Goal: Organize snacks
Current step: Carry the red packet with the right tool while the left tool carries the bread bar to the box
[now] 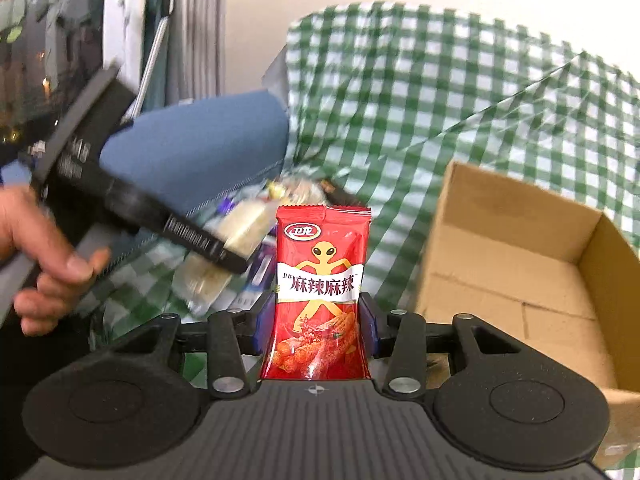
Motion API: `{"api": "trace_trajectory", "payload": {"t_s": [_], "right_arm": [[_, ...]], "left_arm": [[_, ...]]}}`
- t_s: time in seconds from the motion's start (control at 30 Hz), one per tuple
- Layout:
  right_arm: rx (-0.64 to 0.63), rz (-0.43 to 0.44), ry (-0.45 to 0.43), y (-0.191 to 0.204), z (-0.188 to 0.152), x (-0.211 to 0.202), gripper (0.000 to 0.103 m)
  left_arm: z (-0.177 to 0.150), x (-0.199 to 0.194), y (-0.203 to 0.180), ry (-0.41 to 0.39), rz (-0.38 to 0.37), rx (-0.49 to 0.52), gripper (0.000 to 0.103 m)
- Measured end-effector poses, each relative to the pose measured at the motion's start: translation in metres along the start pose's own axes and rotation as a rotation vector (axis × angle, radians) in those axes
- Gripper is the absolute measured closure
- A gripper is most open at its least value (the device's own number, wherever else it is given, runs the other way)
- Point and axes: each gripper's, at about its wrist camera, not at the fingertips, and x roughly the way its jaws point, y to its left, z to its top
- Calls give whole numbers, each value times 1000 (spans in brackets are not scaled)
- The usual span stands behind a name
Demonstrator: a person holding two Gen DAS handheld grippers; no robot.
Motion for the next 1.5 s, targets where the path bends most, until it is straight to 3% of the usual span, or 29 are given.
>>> {"api": "trace_trajectory", "payload": {"t_s": [0.2, 0.37, 0.53, 0.7, 0.87, 1.07, 1.23, 1.5], "right_arm": [[9, -17, -93, -28, 25, -23, 58], [-2, -86, -157, -73, 44, -28, 58], [28, -183, -160, -128, 43, -25, 58], [144, -231, -164, -168, 38, -24, 58], [124, -263, -141, -179, 33, -20, 58], [163, -285, -136, -191, 31, -24, 58], [188, -304, -131, -197, 32, -25, 58], [207, -345, -116, -201, 30, -26, 58]], "left_arm": [[-1, 0, -7, -1, -7, 2, 63], [3, -2, -10, -19, -24, -6, 63], [13, -9, -22, -57, -40, 9, 63], [22, -27, -46, -135, -45, 65, 64], [30, -43, -69, -220, -60, 113, 64], [48, -52, -84, -291, -152, 72, 64], [86, -48, -117, -282, -154, 109, 64], [143, -30, -184, -341, -265, 124, 64]]}}
